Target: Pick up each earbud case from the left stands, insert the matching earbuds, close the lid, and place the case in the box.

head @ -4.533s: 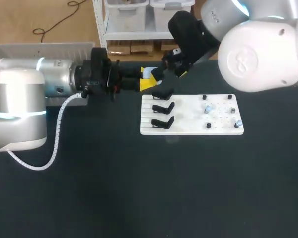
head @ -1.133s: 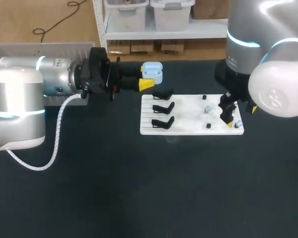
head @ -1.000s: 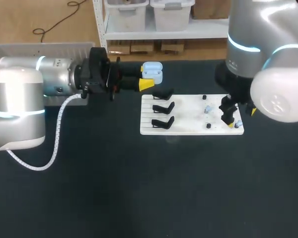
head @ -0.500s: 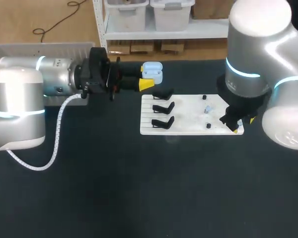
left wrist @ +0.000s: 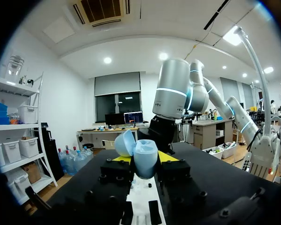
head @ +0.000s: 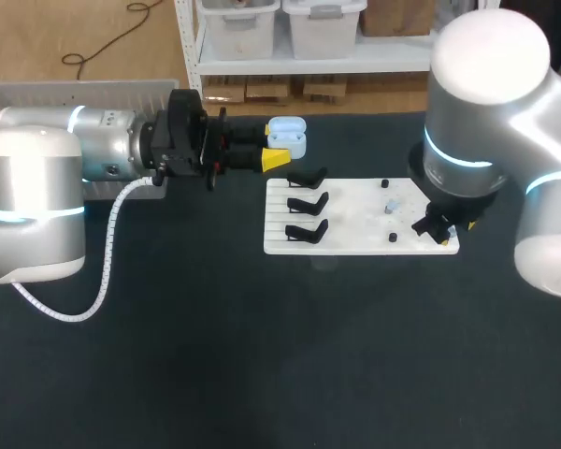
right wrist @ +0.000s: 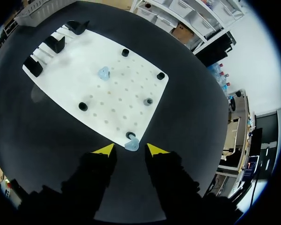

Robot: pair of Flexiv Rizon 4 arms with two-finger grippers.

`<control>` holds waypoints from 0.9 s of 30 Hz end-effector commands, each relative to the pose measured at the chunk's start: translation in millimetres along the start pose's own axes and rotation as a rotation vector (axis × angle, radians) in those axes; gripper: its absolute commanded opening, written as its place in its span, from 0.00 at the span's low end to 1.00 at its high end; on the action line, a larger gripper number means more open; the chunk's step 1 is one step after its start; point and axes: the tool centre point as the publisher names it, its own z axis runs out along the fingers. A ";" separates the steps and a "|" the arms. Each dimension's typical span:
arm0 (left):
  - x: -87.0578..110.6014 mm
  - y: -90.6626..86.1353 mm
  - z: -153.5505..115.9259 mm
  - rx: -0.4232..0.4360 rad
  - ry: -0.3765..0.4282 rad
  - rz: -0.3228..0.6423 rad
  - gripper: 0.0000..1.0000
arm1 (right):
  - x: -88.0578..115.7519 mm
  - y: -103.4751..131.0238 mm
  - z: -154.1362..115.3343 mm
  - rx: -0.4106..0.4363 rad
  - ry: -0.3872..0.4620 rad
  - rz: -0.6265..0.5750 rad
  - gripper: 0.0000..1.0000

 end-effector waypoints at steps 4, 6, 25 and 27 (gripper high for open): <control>0.9 -0.1 -0.1 -0.001 -0.002 0.003 0.00 | 3.2 -1.2 4.4 0.010 -0.036 0.011 0.37; 0.9 -0.1 -0.1 -0.001 -0.002 0.003 0.00 | 3.3 -0.8 5.2 0.010 -0.036 0.013 0.32; 0.9 -0.1 -0.1 -0.001 -0.002 0.003 0.00 | -1.4 -1.2 13.6 0.022 -0.033 0.028 0.32; 0.9 -0.1 -0.1 -0.001 -0.002 0.003 0.00 | -1.8 -1.6 15.2 0.024 -0.030 0.032 0.31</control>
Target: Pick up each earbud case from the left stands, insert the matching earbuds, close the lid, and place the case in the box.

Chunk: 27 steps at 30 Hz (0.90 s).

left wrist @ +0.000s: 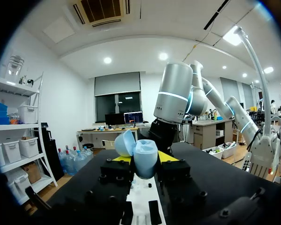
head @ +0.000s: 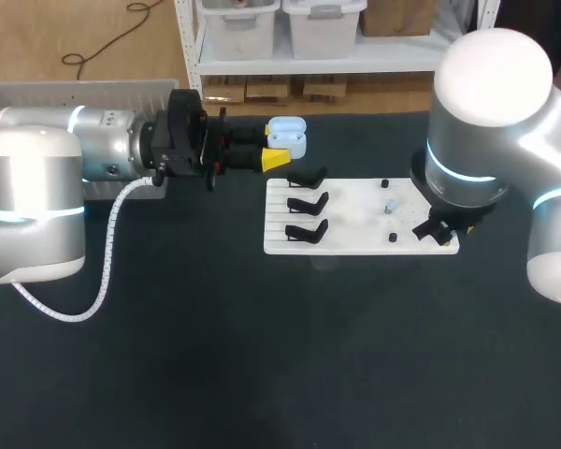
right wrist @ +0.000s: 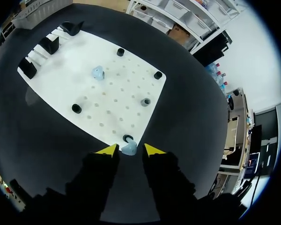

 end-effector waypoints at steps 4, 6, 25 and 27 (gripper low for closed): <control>0.9 -0.1 -0.1 -0.001 -0.002 0.003 0.00 | -1.3 1.2 6.1 0.007 0.007 0.003 0.31; 0.9 -0.1 -0.1 -0.001 -0.002 0.003 0.00 | -1.4 1.2 6.6 0.008 0.009 0.004 0.31; 0.9 -0.1 -0.1 -0.001 -0.002 0.003 0.00 | -1.9 0.9 8.9 0.012 0.020 0.007 0.00; 0.9 -0.1 -0.1 -0.001 -0.002 0.003 0.00 | -1.7 1.3 8.1 0.013 0.021 0.006 0.00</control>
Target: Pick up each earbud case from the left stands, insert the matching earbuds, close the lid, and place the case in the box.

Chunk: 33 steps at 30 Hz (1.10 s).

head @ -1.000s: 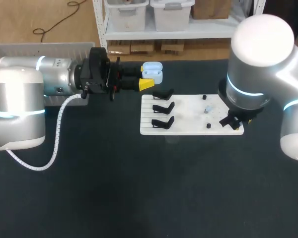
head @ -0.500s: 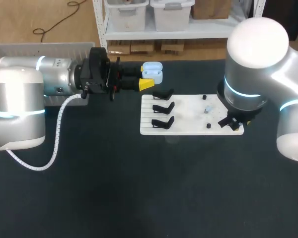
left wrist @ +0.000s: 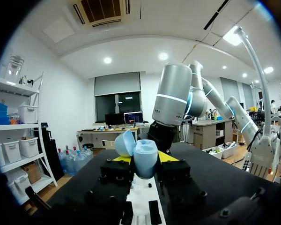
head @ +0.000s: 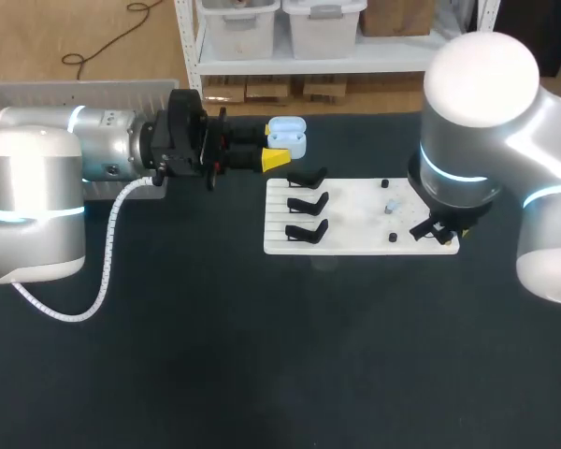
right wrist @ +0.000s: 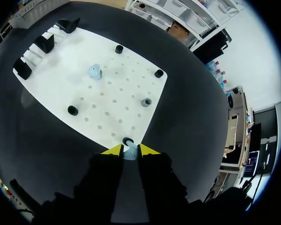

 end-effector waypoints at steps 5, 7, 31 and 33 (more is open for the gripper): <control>0.9 -0.1 -0.1 -0.001 -0.002 0.003 0.00 | -3.7 -0.8 -18.3 0.000 0.031 0.063 0.00; 0.9 -0.1 -0.1 -0.001 -0.002 0.003 0.00 | -6.9 -1.5 -30.4 -0.005 0.039 0.085 0.00; 0.9 -0.1 -0.1 -0.001 -0.002 0.003 0.00 | -59.1 35.9 -145.6 -0.070 0.346 0.195 0.00; 0.9 -0.1 -0.1 -0.001 -0.002 0.003 0.00 | -59.1 35.9 -145.6 -0.070 0.346 0.195 0.00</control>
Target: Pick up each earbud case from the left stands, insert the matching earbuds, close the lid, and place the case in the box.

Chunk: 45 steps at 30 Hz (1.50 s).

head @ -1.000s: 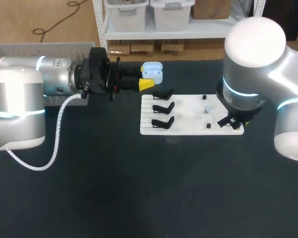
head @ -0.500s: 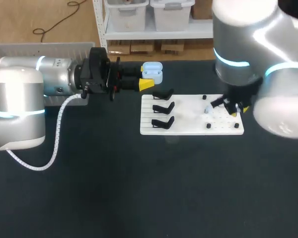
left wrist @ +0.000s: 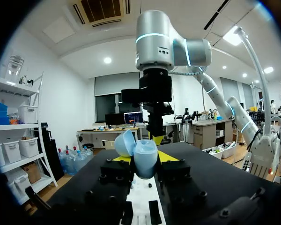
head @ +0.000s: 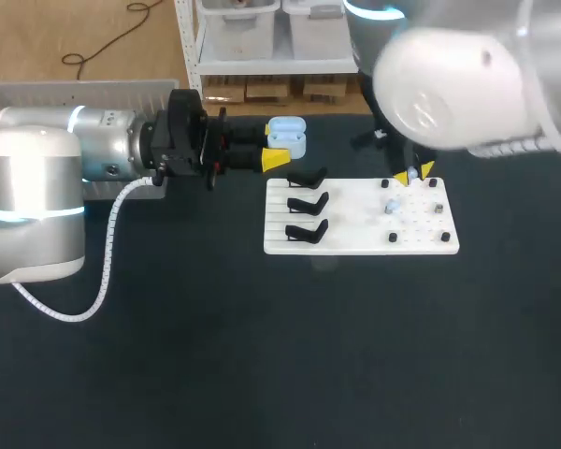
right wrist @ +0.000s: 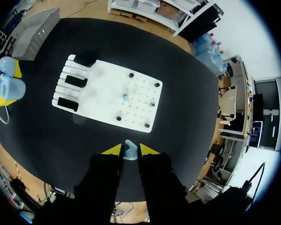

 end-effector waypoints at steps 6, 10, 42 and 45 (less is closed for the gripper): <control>0.9 -0.1 -0.1 -0.001 -0.002 0.003 0.00 | -4.6 0.9 -1.0 0.001 0.087 0.000 0.00; 3.2 -1.9 1.8 0.006 0.003 0.019 0.00 | -5.7 3.3 -3.4 0.006 0.076 0.006 0.00; 42.5 -22.5 17.5 0.004 0.007 -0.023 0.00 | -7.0 49.0 -58.3 -0.092 0.079 0.398 0.00; 43.3 -23.2 18.9 0.008 0.006 -0.028 0.00 | -7.5 48.8 -57.3 -0.083 0.071 0.427 0.00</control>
